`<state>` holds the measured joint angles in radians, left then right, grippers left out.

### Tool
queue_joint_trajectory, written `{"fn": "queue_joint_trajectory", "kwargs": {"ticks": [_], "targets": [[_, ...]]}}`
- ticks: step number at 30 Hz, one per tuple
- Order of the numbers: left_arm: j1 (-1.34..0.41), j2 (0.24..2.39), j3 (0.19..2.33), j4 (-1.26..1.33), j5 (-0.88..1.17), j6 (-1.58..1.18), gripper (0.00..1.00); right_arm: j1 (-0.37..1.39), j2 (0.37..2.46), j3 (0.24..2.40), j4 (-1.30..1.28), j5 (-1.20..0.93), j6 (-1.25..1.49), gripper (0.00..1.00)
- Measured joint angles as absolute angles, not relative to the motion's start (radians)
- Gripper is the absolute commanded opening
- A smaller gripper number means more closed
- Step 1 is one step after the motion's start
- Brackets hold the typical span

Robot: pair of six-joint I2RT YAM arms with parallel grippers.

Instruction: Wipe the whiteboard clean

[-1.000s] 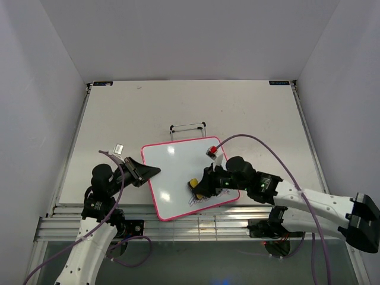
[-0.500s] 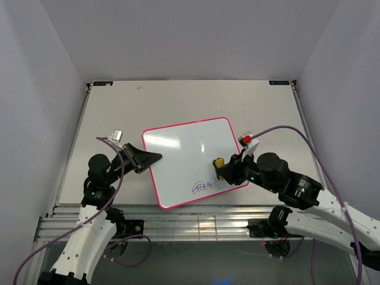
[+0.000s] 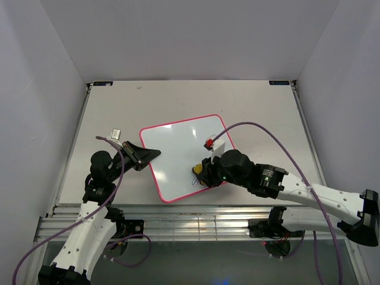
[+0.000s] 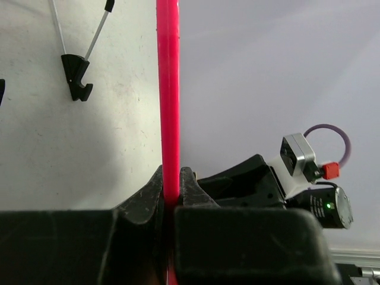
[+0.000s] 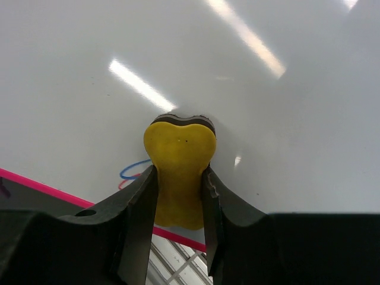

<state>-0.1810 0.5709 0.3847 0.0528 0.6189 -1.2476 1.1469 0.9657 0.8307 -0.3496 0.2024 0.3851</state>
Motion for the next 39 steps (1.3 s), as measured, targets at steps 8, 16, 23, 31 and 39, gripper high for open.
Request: {"fn": "queue_joint_trajectory", "kwargs": {"ticks": [8,16,23,31,39], "targets": [[-0.181,0.57,0.385,0.049,0.577,-1.24,0.0,1.283,1.126,0.927,-0.255,0.241,0.431,0.08],[-0.179,0.574,0.385,0.03,0.555,-1.231,0.0,1.28,1.179,0.961,-0.274,0.287,0.477,0.08],[-0.179,0.56,0.388,0.029,0.559,-1.239,0.0,1.095,1.102,0.894,-0.296,0.287,0.49,0.08],[-0.179,0.548,0.388,0.005,0.559,-1.236,0.0,0.937,1.074,0.845,-0.323,0.234,0.486,0.08],[-0.179,0.548,0.388,-0.007,0.559,-1.22,0.0,1.128,1.155,0.928,-0.334,0.234,0.509,0.08]]}}
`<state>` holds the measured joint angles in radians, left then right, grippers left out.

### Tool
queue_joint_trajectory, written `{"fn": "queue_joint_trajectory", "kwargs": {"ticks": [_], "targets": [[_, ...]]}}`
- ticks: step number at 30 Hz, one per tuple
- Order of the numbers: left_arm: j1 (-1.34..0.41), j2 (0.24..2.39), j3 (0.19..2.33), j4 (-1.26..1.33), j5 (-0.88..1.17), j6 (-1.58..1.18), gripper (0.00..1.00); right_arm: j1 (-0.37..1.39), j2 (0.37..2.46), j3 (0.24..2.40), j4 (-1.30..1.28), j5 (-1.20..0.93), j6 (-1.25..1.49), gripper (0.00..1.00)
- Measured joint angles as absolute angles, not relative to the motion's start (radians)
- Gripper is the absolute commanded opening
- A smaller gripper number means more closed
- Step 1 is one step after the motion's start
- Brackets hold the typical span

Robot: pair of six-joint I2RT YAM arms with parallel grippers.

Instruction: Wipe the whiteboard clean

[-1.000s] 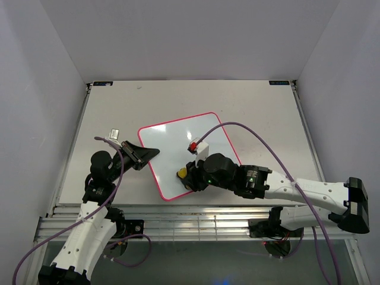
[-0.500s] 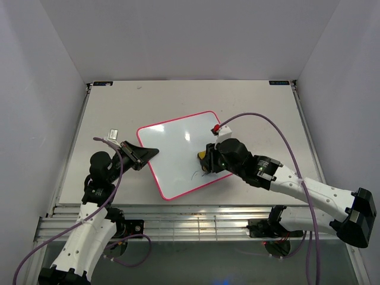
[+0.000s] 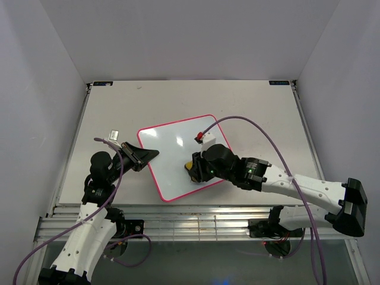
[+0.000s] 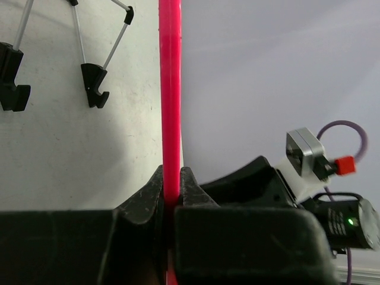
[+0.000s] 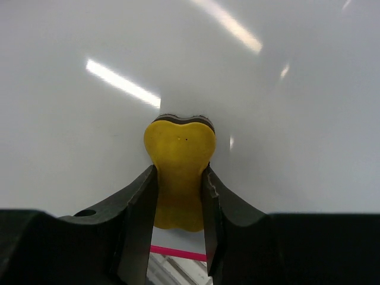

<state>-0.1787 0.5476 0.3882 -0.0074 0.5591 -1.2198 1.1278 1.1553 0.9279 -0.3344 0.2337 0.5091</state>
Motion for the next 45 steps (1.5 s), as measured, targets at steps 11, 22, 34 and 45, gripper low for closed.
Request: {"fn": "queue_joint_trajectory", "kwargs": {"ticks": [11,22,34,45], "targets": [[-0.178,0.548,0.388,-0.023,0.545,-1.178,0.0,1.286,1.315,1.073,-0.323,0.271,0.535,0.08],[-0.178,0.545,0.388,-0.022,0.523,-1.194,0.0,1.052,1.085,0.806,-0.325,0.309,0.563,0.08],[-0.178,0.524,0.388,-0.026,0.523,-1.201,0.0,0.817,0.994,0.693,-0.311,0.182,0.41,0.08],[-0.178,0.524,0.388,-0.04,0.537,-1.192,0.0,0.983,1.071,0.763,-0.208,-0.022,0.414,0.08]]}}
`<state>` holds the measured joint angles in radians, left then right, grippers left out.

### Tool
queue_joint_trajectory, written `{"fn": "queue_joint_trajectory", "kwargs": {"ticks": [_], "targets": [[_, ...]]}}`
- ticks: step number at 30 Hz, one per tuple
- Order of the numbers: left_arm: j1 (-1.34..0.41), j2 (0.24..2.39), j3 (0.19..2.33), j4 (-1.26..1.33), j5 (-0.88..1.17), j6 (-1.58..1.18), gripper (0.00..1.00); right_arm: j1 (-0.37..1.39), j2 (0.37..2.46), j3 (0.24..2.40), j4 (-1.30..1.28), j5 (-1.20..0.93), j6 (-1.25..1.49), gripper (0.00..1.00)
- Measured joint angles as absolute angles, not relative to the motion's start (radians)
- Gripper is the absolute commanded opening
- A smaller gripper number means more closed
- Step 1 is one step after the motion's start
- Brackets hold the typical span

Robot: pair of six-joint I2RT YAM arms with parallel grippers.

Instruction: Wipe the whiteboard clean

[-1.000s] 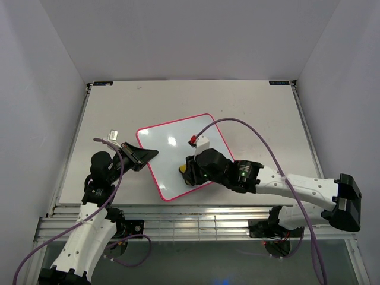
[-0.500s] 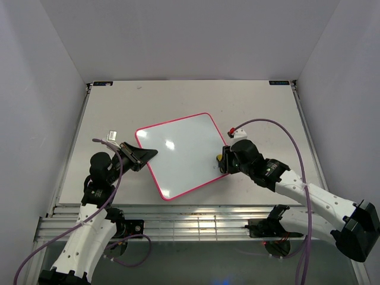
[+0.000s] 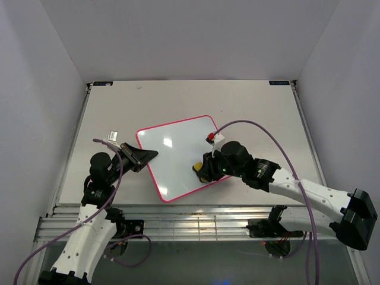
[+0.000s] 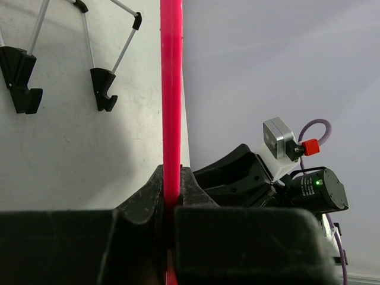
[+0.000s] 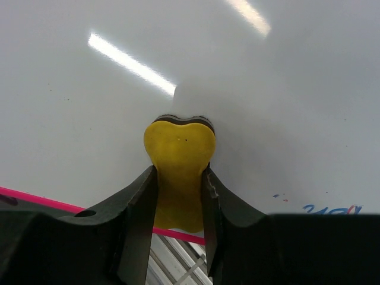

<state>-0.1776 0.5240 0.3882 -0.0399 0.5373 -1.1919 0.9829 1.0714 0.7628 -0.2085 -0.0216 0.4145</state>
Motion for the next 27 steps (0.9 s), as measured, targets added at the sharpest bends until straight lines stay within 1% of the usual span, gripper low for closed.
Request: {"fn": "queue_joint_trajectory", "kwargs": {"ticks": [3,5,9,13,16,23,27], "targets": [[-0.178,0.524,0.389,-0.039,0.537,-1.191,0.0,0.949,1.066,0.754,-0.201,-0.037,0.414,0.08],[-0.178,0.524,0.392,-0.038,0.531,-1.193,0.0,0.893,1.043,0.722,-0.179,-0.062,0.41,0.08],[-0.178,0.525,0.4,-0.04,0.53,-1.191,0.0,0.709,0.996,0.627,-0.157,-0.121,0.383,0.08],[-0.178,0.524,0.401,-0.05,0.53,-1.188,0.0,0.525,1.006,0.569,-0.163,-0.195,0.332,0.08],[-0.178,0.524,0.402,-0.055,0.53,-1.186,0.0,0.448,1.037,0.566,-0.167,-0.243,0.302,0.08],[-0.173,0.525,0.402,-0.062,0.527,-1.179,0.0,0.431,1.119,0.611,-0.186,-0.303,0.253,0.08],[-0.171,0.526,0.402,-0.061,0.53,-1.179,0.0,0.476,1.119,0.633,-0.192,-0.321,0.255,0.08]]}}
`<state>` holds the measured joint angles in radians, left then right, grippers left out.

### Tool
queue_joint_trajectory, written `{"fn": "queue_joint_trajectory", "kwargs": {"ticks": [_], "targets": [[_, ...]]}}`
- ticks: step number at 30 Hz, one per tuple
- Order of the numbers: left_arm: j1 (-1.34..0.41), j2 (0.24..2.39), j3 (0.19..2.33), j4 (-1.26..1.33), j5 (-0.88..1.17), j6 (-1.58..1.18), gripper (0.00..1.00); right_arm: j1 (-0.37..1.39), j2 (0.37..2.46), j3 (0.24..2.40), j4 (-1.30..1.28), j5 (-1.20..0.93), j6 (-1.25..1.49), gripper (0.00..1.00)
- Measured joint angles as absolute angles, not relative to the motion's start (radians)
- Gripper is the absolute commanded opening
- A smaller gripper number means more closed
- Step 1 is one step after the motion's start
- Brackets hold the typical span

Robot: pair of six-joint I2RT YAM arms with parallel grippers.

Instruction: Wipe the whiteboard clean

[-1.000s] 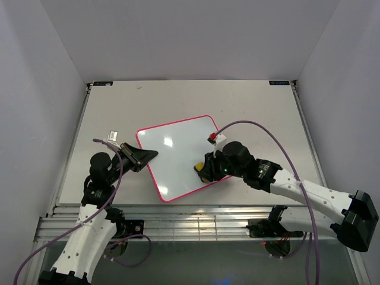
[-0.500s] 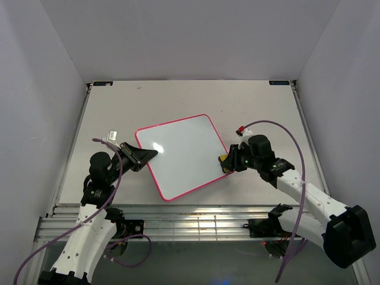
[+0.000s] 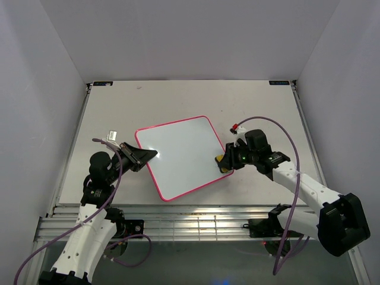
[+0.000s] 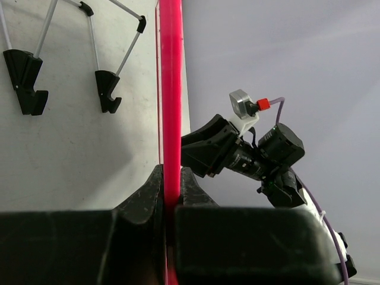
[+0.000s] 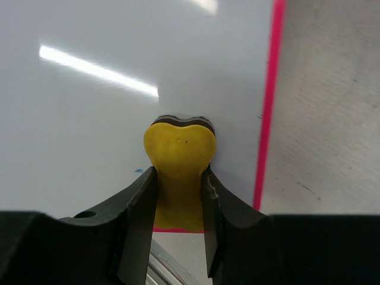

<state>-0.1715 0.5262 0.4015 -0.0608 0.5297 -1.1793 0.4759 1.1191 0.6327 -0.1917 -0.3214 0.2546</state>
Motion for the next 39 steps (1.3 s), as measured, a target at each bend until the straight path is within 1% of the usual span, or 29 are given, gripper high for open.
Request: {"fn": "queue_joint_trajectory", "kwargs": {"ticks": [6,10,14,22,30,33,39], "targets": [[-0.171,0.531,0.402,-0.061,0.537,-1.178,0.0,0.67,1.15,0.72,-0.199,-0.314,0.279,0.08],[-0.171,0.531,0.402,-0.062,0.531,-1.17,0.0,0.706,1.2,0.757,-0.199,-0.297,0.282,0.08],[-0.171,0.532,0.402,-0.077,0.528,-1.169,0.0,0.653,1.213,0.749,-0.188,-0.324,0.288,0.08],[-0.171,0.531,0.402,-0.076,0.531,-1.172,0.0,0.432,1.234,0.688,-0.199,-0.344,0.272,0.08],[-0.171,0.531,0.402,-0.079,0.527,-1.169,0.0,0.436,1.299,0.745,-0.255,-0.349,0.247,0.08],[-0.171,0.529,0.402,-0.078,0.527,-1.163,0.0,0.524,1.298,0.778,-0.268,-0.315,0.256,0.08],[-0.167,0.529,0.402,-0.084,0.524,-1.147,0.0,0.879,1.297,0.908,-0.251,-0.234,0.316,0.08]]}}
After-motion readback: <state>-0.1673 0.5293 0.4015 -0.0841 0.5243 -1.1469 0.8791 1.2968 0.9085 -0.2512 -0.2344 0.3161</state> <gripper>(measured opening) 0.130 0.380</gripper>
